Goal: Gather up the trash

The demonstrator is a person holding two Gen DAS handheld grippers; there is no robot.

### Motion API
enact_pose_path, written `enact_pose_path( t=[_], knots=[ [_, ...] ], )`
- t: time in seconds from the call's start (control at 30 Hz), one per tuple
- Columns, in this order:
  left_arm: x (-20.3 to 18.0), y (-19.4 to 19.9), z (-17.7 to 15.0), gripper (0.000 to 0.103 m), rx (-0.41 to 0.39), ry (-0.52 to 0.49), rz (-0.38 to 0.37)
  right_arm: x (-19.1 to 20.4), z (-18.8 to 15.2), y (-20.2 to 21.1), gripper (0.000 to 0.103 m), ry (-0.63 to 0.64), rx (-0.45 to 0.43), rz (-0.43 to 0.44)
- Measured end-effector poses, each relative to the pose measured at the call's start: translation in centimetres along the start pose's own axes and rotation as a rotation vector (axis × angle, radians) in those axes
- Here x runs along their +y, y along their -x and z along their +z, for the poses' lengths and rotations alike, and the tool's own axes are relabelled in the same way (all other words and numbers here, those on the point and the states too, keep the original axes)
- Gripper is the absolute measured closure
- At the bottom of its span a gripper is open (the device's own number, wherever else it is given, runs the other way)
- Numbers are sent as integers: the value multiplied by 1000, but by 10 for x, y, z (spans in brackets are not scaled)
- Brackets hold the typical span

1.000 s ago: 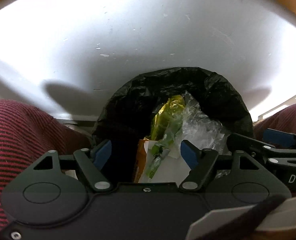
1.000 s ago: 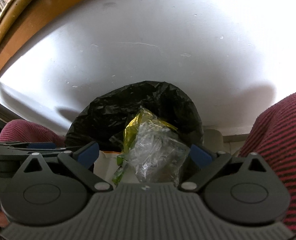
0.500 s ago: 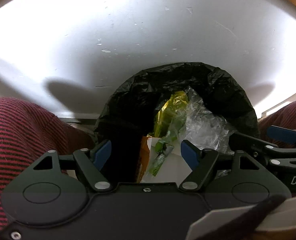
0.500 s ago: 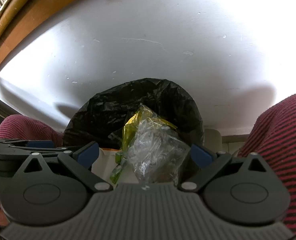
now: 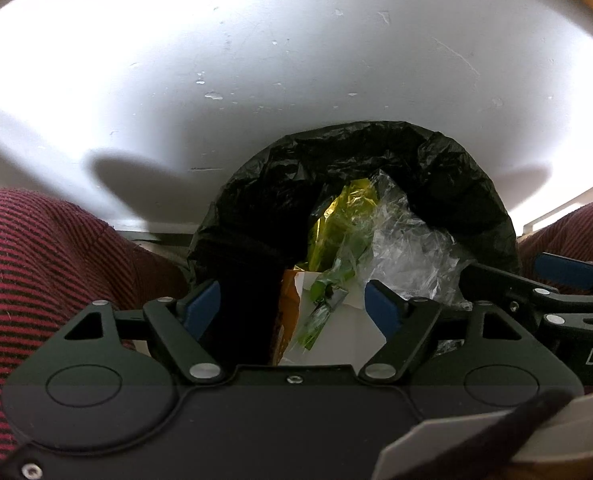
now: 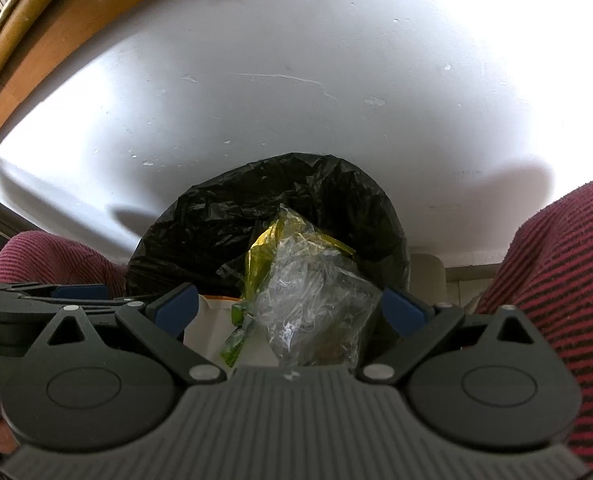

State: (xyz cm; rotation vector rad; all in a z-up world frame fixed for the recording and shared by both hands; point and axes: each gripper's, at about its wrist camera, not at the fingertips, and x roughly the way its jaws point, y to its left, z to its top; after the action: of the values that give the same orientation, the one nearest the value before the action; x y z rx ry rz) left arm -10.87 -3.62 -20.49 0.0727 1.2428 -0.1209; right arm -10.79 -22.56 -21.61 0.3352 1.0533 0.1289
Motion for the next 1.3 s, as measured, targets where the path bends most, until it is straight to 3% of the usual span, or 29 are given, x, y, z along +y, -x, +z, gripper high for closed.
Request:
enact_pose_path(
  t=[1.3],
  knots=[
    [0,0,-1,24,8,5,-8,0,0,0,1,-3,1,0]
  ],
)
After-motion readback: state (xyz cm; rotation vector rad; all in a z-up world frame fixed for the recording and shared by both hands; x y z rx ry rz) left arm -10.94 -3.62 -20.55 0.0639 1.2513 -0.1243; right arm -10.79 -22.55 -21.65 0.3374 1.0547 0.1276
